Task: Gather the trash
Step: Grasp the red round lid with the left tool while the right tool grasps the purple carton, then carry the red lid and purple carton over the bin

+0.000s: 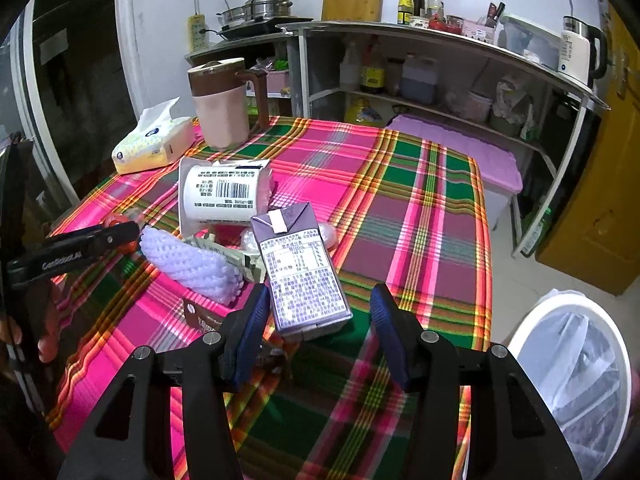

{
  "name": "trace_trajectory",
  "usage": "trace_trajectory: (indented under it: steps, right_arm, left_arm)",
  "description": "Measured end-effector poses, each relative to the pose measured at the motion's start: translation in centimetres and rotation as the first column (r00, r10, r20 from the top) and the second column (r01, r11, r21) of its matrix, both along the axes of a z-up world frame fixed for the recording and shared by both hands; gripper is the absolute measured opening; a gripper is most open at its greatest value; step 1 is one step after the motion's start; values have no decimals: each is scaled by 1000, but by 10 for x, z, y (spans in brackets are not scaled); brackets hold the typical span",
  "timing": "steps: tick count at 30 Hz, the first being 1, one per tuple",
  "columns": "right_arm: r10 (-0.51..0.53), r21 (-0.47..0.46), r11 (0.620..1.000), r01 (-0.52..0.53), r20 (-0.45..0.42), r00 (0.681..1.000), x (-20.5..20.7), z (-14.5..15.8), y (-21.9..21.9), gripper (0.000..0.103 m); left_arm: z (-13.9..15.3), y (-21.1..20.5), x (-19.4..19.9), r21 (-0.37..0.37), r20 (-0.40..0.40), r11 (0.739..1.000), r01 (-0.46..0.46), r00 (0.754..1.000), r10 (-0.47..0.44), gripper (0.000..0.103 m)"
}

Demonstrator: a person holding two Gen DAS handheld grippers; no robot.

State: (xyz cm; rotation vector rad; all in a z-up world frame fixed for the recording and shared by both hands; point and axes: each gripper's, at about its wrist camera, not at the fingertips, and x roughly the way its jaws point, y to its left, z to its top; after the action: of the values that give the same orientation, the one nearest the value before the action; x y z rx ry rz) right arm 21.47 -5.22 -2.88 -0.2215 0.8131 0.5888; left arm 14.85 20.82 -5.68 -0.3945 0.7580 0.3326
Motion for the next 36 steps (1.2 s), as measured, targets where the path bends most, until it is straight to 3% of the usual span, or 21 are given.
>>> trace_trajectory:
  steps: [3,5,6,19,36]
  right_arm:
    - [-15,3,1000,15,-22,1000,4,-2,0,53]
    - [-22,8,1000,22,-25,999,5,-2,-1,52]
    - [-23,14,1000,23,-23,999,4,-2,-2,43]
    - [-80,89,993,80,-10,997,-13,16,-25,41]
    - [-132,141,981,130,8,991,-67,38,-70,41]
  left_arm:
    - [-4,4,6,-16,-10,1000,-10,1000,9,59]
    - [-6,5,7,-25,-19,1000,-11,1000,11,45]
    - [-7,6,8,-27,-22,1000,-11,1000,10,45]
    - [17,-17,-19,25,44,999,32,998,-33,44]
    - [50,-102,-56,35,98,975,220,970,-222,44]
